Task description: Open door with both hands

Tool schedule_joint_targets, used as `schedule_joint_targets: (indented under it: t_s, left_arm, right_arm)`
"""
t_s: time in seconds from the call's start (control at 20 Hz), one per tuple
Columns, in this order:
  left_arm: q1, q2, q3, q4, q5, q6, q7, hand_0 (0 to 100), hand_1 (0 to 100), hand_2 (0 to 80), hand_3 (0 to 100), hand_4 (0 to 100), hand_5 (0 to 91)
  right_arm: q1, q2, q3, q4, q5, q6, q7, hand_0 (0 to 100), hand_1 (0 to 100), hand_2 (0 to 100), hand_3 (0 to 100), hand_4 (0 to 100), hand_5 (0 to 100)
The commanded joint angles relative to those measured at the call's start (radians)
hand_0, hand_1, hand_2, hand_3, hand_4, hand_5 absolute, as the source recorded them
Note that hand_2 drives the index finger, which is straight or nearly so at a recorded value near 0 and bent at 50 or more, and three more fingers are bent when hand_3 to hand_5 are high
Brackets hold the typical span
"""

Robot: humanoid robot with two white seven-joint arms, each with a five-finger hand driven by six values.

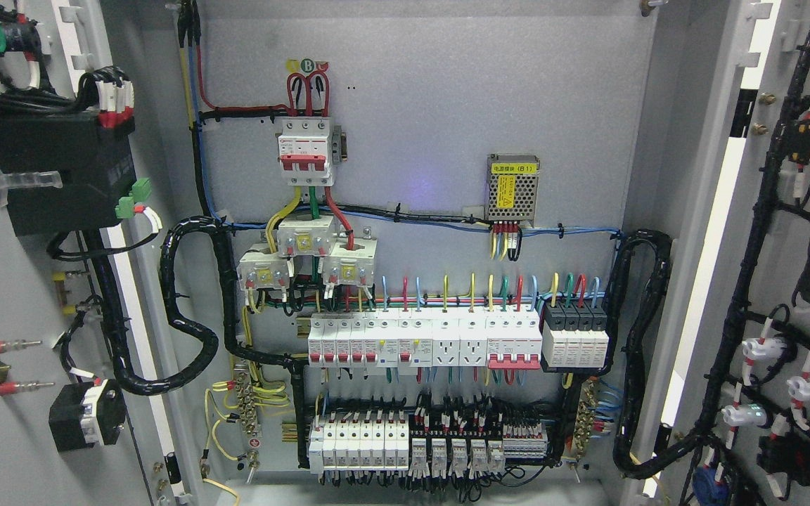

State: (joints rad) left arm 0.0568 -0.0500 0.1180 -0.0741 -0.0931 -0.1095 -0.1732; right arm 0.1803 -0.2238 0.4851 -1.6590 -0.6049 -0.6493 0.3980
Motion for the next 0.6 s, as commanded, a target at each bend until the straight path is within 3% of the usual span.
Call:
schedule_joint_targets:
  t_s: [0.0, 0.15, 0.35, 0.55]
  left_arm:
    - [0.203, 0.001, -0.118, -0.678, 0.001, -0.010, 0.000, 12, 39, 0.0, 0, 0, 0.0]
    - [0.299, 0.044, -0.207, -0.970, 0.032, -0.010, 0.000, 12, 39, 0.0, 0, 0, 0.0]
    - [0.377, 0.102, -0.244, -1.286, 0.075, -0.010, 0.000, 12, 39, 0.0, 0, 0, 0.0]
    - [0.428, 0.131, -0.253, -1.521, 0.101, -0.021, 0.000, 12, 39, 0.0, 0, 0, 0.0]
  right_arm:
    - [0.114, -0.101, -0.135, -0.094, 0.001, -0.076, -0.001, 12, 39, 0, 0, 0, 0]
    - [0.140, -0.109, -0.198, -0.120, 0.001, -0.089, -0.001, 12, 39, 0, 0, 0, 0]
    - [0.195, -0.152, -0.232, -0.180, 0.001, -0.093, -0.001, 12, 39, 0, 0, 0, 0]
    - [0.240, -0.164, -0.299, -0.240, 0.001, -0.095, -0.001, 12, 39, 0, 0, 0, 0]
